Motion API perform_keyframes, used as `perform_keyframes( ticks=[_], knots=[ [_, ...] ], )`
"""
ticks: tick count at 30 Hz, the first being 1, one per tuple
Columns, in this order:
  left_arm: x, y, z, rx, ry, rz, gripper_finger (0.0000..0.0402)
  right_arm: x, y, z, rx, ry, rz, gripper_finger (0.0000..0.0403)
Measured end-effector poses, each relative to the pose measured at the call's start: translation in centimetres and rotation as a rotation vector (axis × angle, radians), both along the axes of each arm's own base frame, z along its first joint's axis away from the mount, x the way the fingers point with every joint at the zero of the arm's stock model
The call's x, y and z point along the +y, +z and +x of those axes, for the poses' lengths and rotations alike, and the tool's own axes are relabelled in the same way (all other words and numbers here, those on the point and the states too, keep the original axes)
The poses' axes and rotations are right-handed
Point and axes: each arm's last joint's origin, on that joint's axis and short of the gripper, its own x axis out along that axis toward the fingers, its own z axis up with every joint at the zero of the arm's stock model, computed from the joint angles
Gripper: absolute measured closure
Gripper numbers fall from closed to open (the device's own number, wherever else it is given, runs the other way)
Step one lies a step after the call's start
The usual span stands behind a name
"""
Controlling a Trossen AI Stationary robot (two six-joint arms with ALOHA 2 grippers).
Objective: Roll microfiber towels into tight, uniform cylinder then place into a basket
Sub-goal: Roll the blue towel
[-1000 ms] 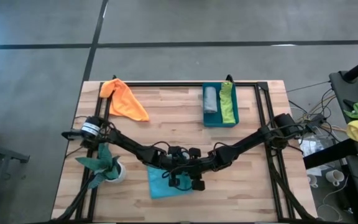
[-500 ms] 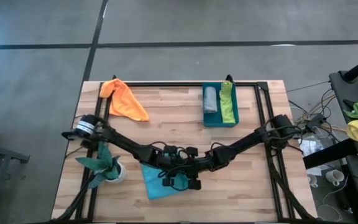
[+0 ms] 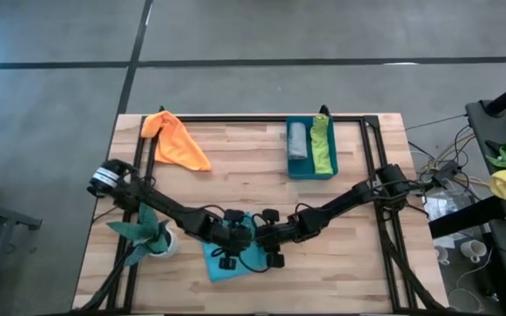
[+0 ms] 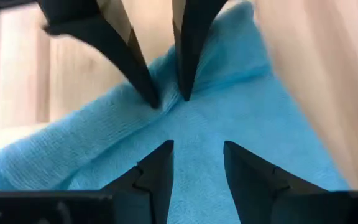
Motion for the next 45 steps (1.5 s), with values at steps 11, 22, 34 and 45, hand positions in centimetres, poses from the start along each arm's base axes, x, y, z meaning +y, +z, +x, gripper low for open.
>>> perform_keyframes(
  ticks=[11,22,34,45],
  knots=[
    [2.0,-2.8,-0.3,-0.278,0.280,0.025,0.0276,0.0,0.0,0.1,-0.011,-0.014,0.018,0.0307],
    [4.9,-6.1,-1.3,-0.210,0.339,0.064,0.0276,0.0,0.2,0.2,-0.033,-0.023,0.030,0.0307],
    [5.3,-6.9,-1.6,-0.171,0.292,0.102,0.0276,-0.1,5.1,-0.4,-0.029,0.000,0.012,0.0307],
    [5.2,-6.8,-1.5,-0.188,0.279,0.080,0.0276,-1.2,2.0,-6.1,0.134,-0.049,0.002,0.0307]
  ],
)
